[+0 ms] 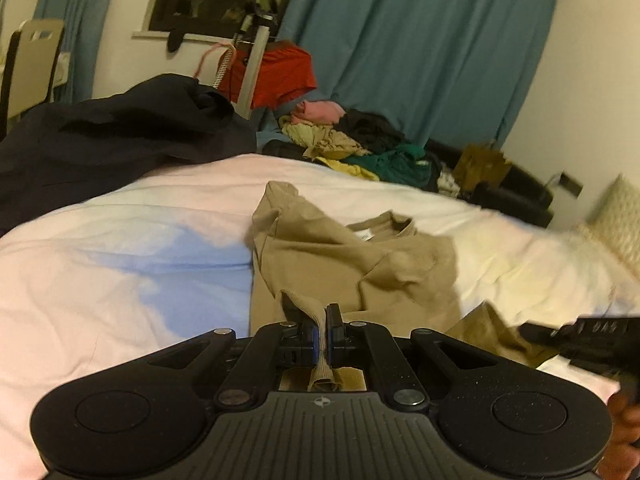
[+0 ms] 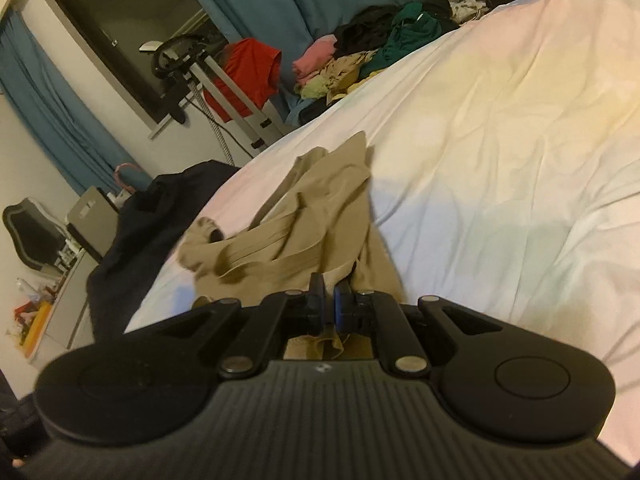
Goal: Fold clothes
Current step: 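Grasp the strip hem with both grippers and fold it toward the collar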
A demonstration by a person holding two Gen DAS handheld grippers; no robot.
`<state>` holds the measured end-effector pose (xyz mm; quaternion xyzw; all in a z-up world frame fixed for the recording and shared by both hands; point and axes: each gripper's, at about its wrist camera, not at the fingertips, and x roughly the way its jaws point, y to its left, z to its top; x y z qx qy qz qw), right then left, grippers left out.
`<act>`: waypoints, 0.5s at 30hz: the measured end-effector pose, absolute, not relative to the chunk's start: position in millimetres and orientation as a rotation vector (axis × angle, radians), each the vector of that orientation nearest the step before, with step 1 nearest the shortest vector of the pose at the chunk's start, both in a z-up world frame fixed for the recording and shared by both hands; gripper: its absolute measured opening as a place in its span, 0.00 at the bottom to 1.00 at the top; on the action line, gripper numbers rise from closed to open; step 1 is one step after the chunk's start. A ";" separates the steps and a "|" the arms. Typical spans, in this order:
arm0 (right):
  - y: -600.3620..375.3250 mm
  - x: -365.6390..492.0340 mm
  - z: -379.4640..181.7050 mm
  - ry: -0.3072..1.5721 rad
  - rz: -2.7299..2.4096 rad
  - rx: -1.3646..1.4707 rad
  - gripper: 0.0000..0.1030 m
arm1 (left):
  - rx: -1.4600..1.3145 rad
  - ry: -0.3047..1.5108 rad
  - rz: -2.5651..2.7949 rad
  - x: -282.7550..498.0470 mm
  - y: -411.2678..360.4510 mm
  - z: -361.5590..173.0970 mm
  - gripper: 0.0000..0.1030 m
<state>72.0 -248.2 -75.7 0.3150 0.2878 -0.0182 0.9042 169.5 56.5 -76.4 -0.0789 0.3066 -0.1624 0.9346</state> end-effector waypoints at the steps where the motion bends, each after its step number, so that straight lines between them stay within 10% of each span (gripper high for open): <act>1: -249.0 77.5 -81.0 0.600 -0.044 0.647 0.08 | -0.143 0.626 -0.332 175.1 53.8 -83.6 0.04; 15: -232.5 111.0 -113.6 0.703 -0.060 0.459 0.10 | -0.065 0.708 -0.321 209.2 41.6 -126.2 0.14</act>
